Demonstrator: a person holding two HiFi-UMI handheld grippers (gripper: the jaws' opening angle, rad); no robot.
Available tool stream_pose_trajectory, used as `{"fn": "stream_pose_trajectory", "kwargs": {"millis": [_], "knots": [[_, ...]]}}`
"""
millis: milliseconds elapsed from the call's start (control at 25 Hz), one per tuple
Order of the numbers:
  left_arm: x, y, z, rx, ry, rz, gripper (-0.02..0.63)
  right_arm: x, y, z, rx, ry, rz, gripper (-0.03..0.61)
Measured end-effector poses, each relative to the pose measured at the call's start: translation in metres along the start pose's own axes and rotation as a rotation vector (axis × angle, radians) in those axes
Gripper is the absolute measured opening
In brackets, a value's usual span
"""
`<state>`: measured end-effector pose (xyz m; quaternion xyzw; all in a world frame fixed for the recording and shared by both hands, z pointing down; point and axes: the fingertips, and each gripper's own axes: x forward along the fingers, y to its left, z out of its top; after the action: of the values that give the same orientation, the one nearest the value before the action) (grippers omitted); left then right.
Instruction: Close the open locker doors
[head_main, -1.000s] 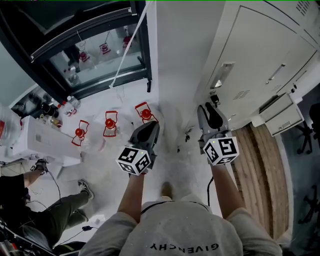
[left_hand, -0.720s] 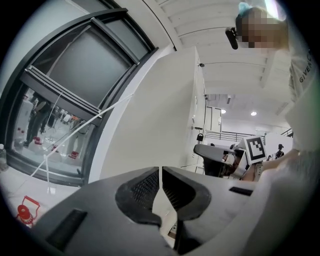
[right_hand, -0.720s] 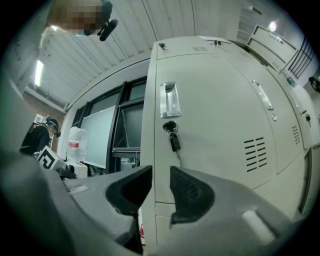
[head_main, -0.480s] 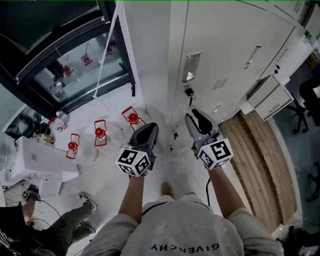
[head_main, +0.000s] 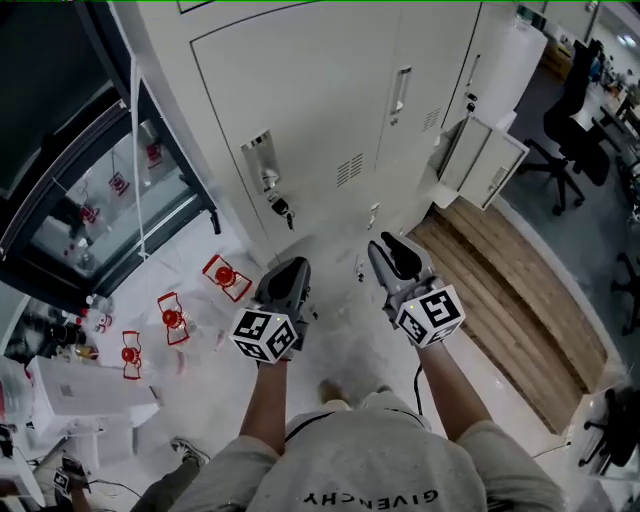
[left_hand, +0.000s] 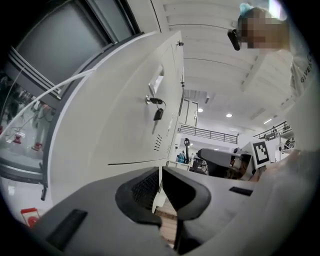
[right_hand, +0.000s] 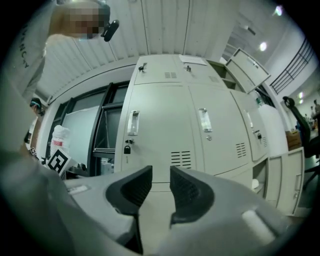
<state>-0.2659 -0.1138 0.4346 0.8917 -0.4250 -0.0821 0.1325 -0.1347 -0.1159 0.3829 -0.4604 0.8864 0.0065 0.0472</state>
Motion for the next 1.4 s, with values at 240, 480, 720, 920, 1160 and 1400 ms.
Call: {"fn": "stream_pose_trajectory", "kwargs": {"millis": [240,480,720,920,1160,1400], "knots": [[0.058,-0.050,-0.012,0.007,0.029,-0.077,0.017,-0.052,-0.066,0.008,-0.005,0.002,-0.103,0.100],[0.111,-0.104,-0.021,0.011,0.040,-0.126,0.017,-0.102,-0.129,0.019,-0.009,0.002,-0.172,0.100],[0.158,-0.158,-0.031,0.013,0.033,-0.149,0.017,-0.145,-0.183,0.032,-0.024,0.002,-0.190,0.100],[0.191,-0.198,-0.043,0.009,0.014,-0.159,0.017,-0.181,-0.224,0.036,-0.042,0.006,-0.201,0.100],[0.224,-0.233,-0.058,0.010,0.028,-0.180,0.017,-0.220,-0.271,0.036,-0.037,0.011,-0.250,0.100],[0.266,-0.251,-0.066,0.068,0.043,-0.206,0.017,-0.234,-0.320,0.027,-0.033,0.024,-0.284,0.100]]}}
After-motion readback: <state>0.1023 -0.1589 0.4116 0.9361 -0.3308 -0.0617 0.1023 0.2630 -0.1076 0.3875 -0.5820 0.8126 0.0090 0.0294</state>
